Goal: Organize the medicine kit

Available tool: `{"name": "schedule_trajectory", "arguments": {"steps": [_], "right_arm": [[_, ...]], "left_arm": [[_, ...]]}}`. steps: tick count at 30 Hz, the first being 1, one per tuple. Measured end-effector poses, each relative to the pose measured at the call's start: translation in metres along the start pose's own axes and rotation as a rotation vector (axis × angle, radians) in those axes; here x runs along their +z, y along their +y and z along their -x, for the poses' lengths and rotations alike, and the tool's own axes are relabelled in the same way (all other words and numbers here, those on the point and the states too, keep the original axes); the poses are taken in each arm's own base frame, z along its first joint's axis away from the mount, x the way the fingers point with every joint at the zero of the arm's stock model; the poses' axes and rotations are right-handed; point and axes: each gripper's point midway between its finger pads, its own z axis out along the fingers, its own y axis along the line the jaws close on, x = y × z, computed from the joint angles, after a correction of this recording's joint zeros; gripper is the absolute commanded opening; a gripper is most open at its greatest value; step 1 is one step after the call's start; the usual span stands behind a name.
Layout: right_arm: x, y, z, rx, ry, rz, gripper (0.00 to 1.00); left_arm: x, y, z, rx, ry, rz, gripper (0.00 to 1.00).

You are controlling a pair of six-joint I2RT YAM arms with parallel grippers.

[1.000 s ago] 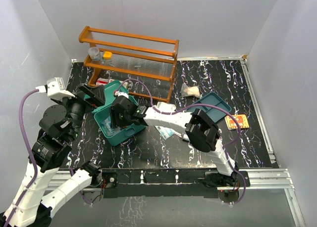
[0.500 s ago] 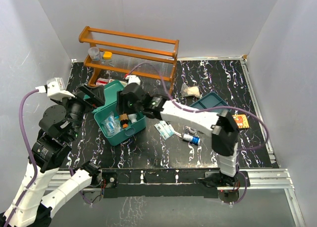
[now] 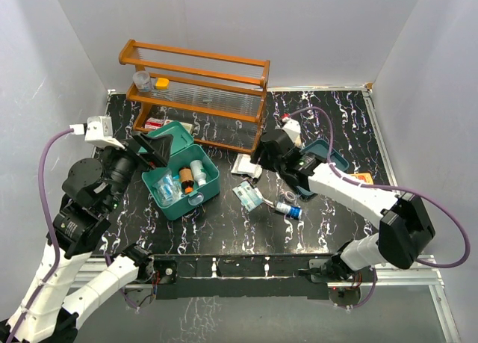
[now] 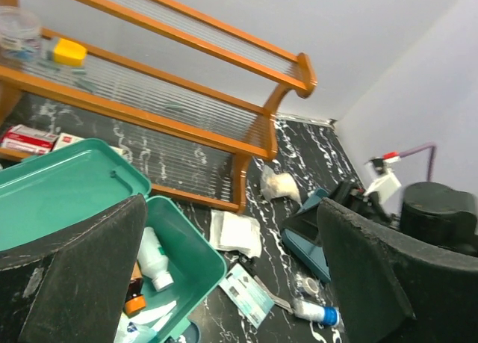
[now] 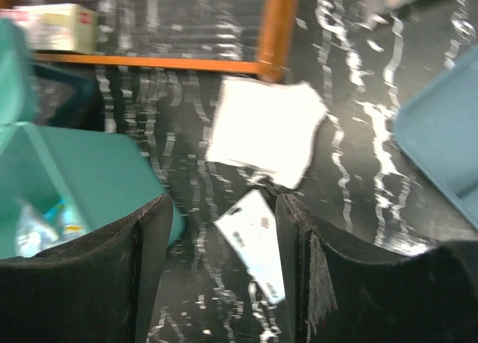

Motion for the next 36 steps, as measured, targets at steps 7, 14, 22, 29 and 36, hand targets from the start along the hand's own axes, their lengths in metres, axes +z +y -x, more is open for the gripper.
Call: {"name": "schedule_trajectory", "arguments": {"steps": [7, 14, 22, 29, 36], "right_arm": [[0.022, -0.051, -0.028, 0.094, 0.089, -0.103, 0.62], [0.056, -0.055, -0.041, 0.193, 0.153, -0.089, 0.58], [0.077, -0.069, -0.053, 0.284, 0.157, -0.161, 0.60], [0.089, -0.078, -0.069, 0.322, 0.185, -0.200, 0.59], [0.101, -0.070, -0.078, 0.366, 0.209, -0.156, 0.51]], "left_arm": [[0.004, -0.016, -0.007, 0.010, 0.036, -0.084, 0.96], [0.011, -0.020, -0.016, 0.014, 0.075, -0.098, 0.96], [0.016, -0.015, -0.017, -0.003, 0.072, -0.059, 0.96], [0.022, -0.009, -0.015, -0.009, 0.056, -0.017, 0.96], [0.022, -0.005, -0.011, -0.025, 0.035, 0.009, 0.96]]}}
